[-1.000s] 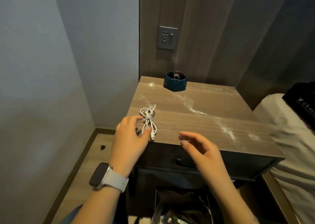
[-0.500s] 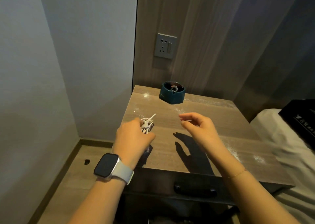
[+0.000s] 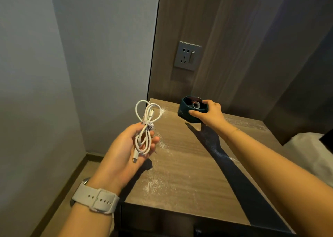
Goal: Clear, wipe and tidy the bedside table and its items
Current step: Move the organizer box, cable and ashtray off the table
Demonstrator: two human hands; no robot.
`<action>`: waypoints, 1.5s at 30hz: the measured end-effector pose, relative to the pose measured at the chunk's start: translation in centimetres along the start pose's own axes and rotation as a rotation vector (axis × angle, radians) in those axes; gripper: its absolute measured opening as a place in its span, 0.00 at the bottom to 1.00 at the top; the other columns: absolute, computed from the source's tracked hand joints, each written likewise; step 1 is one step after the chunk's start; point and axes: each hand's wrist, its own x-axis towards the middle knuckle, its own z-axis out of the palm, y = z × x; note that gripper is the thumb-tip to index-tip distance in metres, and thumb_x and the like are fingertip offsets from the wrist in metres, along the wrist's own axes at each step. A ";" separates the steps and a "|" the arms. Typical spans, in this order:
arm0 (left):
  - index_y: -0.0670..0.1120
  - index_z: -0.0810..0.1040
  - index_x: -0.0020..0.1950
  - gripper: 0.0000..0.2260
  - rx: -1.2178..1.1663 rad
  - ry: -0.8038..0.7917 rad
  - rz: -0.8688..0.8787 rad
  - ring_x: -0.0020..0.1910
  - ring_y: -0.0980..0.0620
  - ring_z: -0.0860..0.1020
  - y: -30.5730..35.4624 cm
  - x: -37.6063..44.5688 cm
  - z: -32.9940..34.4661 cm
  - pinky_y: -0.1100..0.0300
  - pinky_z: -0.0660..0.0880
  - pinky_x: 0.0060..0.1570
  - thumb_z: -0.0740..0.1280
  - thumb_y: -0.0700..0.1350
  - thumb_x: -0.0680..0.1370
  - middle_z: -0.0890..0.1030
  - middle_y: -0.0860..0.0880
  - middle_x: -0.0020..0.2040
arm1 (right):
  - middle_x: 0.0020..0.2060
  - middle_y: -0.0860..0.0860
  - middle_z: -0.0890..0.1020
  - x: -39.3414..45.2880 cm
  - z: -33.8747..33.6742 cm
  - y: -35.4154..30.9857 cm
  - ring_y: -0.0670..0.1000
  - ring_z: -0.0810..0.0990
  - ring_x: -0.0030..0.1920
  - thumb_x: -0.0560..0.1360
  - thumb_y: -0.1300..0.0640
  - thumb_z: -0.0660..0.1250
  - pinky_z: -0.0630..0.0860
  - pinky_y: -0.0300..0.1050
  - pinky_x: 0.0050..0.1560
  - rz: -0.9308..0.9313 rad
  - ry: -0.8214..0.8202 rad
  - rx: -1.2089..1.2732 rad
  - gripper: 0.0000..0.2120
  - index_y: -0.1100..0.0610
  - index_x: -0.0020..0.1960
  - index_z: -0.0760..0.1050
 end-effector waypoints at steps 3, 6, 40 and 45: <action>0.38 0.79 0.51 0.12 -0.041 -0.007 0.011 0.36 0.50 0.78 0.1 0.1 0.0 0.60 0.77 0.37 0.59 0.44 0.80 0.79 0.43 0.39 | 0.63 0.52 0.64 0.9 1.0 0.3 0.50 0.70 0.57 0.71 0.42 0.72 0.71 0.45 0.62 -0.003 0.012 -0.005 0.30 0.58 0.65 0.69; 0.38 0.79 0.50 0.13 -0.031 0.000 0.030 0.36 0.50 0.78 0.4 0.2 -0.4 0.60 0.78 0.37 0.59 0.44 0.80 0.79 0.43 0.39 | 0.59 0.48 0.68 1.8 1.6 0.2 0.49 0.72 0.55 0.68 0.35 0.69 0.75 0.48 0.61 0.023 0.076 0.058 0.29 0.55 0.58 0.76; 0.48 0.73 0.55 0.16 0.632 -0.130 0.139 0.46 0.52 0.83 -5.6 -3.6 3.3 0.59 0.80 0.42 0.74 0.43 0.71 0.83 0.48 0.50 | 0.36 0.48 0.83 -17.8 -6.9 -5.7 0.39 0.78 0.29 0.75 0.53 0.69 0.71 0.30 0.29 -0.036 -0.363 0.067 0.08 0.58 0.44 0.82; 0.49 0.74 0.55 0.16 0.561 -0.014 0.158 0.45 0.50 0.84 -3.8 -3.0 1.3 0.58 0.80 0.40 0.74 0.43 0.71 0.83 0.48 0.50 | 0.41 0.54 0.80 -10.8 -6.3 -5.3 0.48 0.77 0.34 0.76 0.52 0.67 0.77 0.41 0.32 0.076 -0.155 0.240 0.12 0.61 0.53 0.78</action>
